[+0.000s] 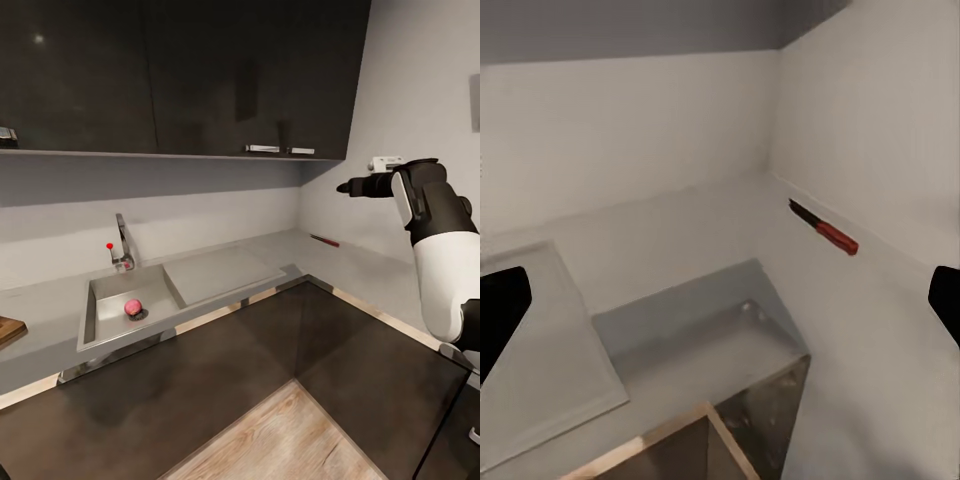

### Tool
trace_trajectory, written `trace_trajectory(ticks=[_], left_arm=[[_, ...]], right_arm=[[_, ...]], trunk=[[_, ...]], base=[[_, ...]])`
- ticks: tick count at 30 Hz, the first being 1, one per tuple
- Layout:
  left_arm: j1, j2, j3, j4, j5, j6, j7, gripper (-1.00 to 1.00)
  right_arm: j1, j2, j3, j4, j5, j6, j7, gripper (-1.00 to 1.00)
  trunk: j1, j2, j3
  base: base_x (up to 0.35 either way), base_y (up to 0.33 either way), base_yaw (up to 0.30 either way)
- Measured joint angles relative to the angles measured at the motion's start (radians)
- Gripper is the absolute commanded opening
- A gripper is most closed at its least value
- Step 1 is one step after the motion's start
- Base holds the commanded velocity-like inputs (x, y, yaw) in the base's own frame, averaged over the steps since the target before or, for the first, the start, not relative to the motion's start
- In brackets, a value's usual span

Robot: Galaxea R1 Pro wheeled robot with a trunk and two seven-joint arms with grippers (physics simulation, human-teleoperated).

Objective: In the kitchen, take the Vidalia onion out of the sink, dice it on the chopping board with the paring knife, put the diced onion into the bowl on the countertop, then place both the paring knife and the chopping board into the sink.

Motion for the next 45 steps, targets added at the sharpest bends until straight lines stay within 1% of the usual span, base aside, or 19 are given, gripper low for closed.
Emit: trace_trajectory(ticks=[3,4,7,8,10,13,16,20,23,25,34,36,40,45], left_arm=[[0.000,0.012,0.001,0.023,0.002,-0.001,0.000,1.00],[0.000,0.021,0.003,0.043,0.003,-0.001,0.000,1.00],[0.000,0.029,0.003,0.047,0.002,-0.001,0.000,1.00],[0.000,0.041,0.003,0.049,0.002,-0.001,0.000,1.00],[0.000,0.049,0.000,0.058,0.003,-0.002,0.000,1.00],[0.000,0.060,0.000,0.083,0.004,-0.016,0.000,1.00],[0.000,0.065,0.002,0.089,0.005,-0.026,0.000,1.00],[0.000,0.063,0.001,0.088,0.004,-0.031,-0.001,1.00],[0.000,0.068,0.003,0.084,0.004,-0.095,-0.001,1.00],[0.000,0.068,0.002,0.084,0.004,-0.112,-0.001,1.00],[0.000,0.064,0.002,0.092,0.008,-0.127,0.000,1.00],[0.000,0.056,0.001,0.093,0.008,-0.127,0.000,1.00],[0.000,0.030,-0.001,0.096,0.007,-0.126,0.000,1.00],[0.000,0.025,0.000,0.126,0.007,-0.125,0.000,1.00]], right_arm=[[0.000,0.004,0.000,-0.004,-0.002,-0.001,0.004,1.00],[0.000,0.014,0.000,-0.006,-0.004,-0.001,0.018,1.00],[0.000,0.032,0.000,-0.009,-0.002,-0.002,0.039,1.00],[0.000,0.036,0.000,-0.010,-0.002,-0.002,0.044,1.00],[0.000,0.036,0.000,-0.008,-0.002,-0.002,0.049,1.00],[0.000,0.035,0.000,0.000,-0.003,-0.001,0.091,1.00],[0.000,0.037,0.001,-0.001,-0.001,-0.001,0.113,1.00],[0.000,0.035,0.001,0.001,0.002,-0.002,0.121,1.00],[0.000,0.030,0.001,-0.009,0.004,-0.008,0.130,1.00],[0.000,0.030,0.002,-0.015,0.004,-0.007,0.133,1.00],[0.000,0.030,0.004,-0.021,0.005,-0.008,0.136,1.00],[0.000,0.030,0.004,-0.019,0.005,-0.008,0.136,1.00],[0.000,0.029,0.004,-0.016,0.006,-0.008,0.137,1.00],[0.000,0.030,0.004,-0.013,0.005,-0.008,0.136,1.00]], trunk=[[0.000,0.000,0.000],[0.000,0.000,0.000],[0.000,0.000,0.000],[0.000,0.000,0.000],[0.000,0.000,0.000],[0.000,0.000,0.000],[0.000,0.000,0.000],[0.000,0.000,0.000],[0.000,0.000,0.000],[0.000,0.000,0.000],[0.000,0.000,0.000],[0.000,0.000,0.000],[0.000,0.000,0.000],[0.000,0.000,0.000]], base=[[0.000,0.000,0.000],[0.000,0.000,0.000],[0.000,0.000,0.000],[0.000,0.000,0.000],[0.000,0.000,0.000],[0.000,0.000,0.000],[0.000,0.000,0.000],[0.000,0.000,0.000],[0.000,0.000,0.000],[0.000,0.000,0.000],[0.000,0.000,0.000],[0.000,0.000,0.000],[0.000,-0.105,0.000],[0.000,-0.274,0.013]])
